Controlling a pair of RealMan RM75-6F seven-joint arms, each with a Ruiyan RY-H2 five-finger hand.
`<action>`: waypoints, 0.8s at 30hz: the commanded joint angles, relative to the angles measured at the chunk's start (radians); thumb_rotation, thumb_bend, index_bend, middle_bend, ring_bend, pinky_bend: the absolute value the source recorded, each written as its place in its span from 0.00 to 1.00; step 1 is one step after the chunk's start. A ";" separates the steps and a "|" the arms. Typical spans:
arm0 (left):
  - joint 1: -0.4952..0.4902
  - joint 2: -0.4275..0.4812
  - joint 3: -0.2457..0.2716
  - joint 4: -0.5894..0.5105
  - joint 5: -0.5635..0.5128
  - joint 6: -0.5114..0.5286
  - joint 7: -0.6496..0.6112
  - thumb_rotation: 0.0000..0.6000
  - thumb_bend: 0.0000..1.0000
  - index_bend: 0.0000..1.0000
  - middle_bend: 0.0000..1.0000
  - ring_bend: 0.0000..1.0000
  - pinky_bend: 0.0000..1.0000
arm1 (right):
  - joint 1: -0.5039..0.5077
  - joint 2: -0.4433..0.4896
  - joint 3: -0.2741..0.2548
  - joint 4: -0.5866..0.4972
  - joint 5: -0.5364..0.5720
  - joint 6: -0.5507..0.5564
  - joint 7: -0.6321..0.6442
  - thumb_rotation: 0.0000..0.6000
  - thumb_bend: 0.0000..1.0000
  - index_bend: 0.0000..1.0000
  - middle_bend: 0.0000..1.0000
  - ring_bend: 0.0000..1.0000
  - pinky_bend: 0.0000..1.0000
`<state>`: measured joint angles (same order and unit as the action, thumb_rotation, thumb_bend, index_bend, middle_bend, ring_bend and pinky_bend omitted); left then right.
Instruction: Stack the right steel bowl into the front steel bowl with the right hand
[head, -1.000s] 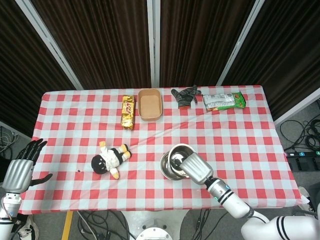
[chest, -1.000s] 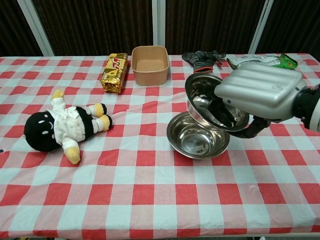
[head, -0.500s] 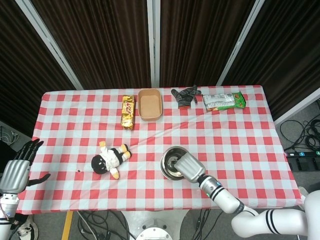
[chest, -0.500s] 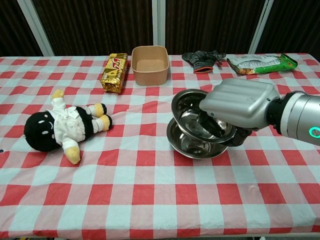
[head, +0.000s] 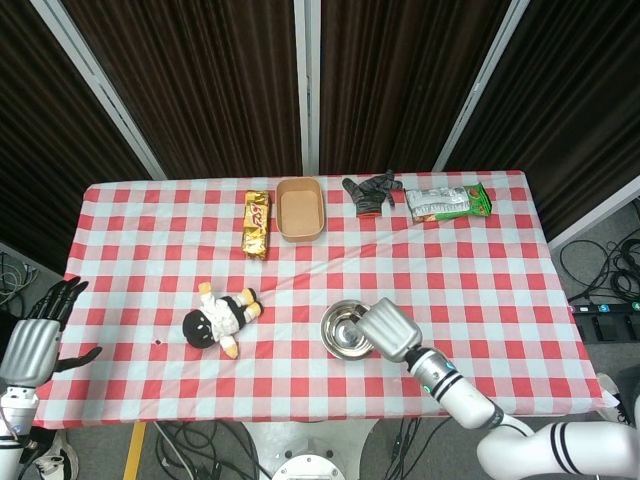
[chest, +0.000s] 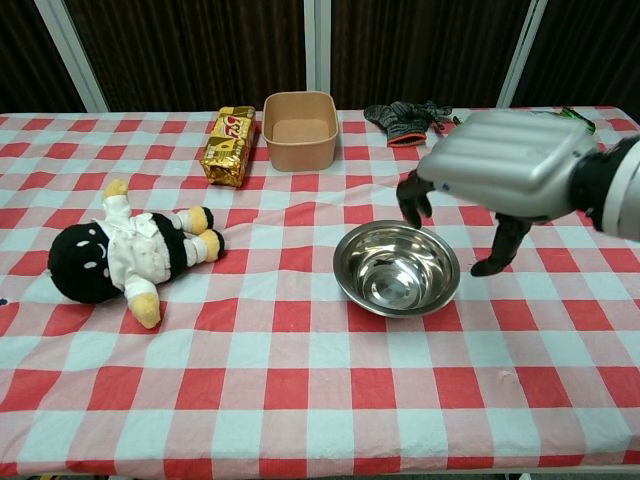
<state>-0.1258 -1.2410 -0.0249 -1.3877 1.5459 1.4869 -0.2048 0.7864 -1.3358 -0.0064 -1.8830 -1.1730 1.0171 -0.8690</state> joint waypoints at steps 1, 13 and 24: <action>-0.001 0.001 0.000 -0.005 0.003 0.001 0.004 1.00 0.05 0.13 0.17 0.09 0.22 | -0.069 0.094 -0.003 -0.077 -0.070 0.117 0.045 1.00 0.00 0.39 0.38 0.85 0.83; -0.008 -0.009 0.008 -0.021 0.023 0.002 0.044 1.00 0.05 0.13 0.17 0.09 0.22 | -0.423 0.049 -0.027 0.177 -0.075 0.496 0.418 1.00 0.00 0.01 0.03 0.01 0.04; -0.003 -0.006 0.015 -0.048 0.025 0.002 0.083 1.00 0.05 0.13 0.17 0.09 0.22 | -0.587 0.054 -0.033 0.205 -0.124 0.631 0.528 1.00 0.00 0.00 0.00 0.00 0.00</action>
<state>-0.1294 -1.2475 -0.0098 -1.4356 1.5710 1.4894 -0.1220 0.2129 -1.2824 -0.0395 -1.6788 -1.2836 1.6364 -0.3531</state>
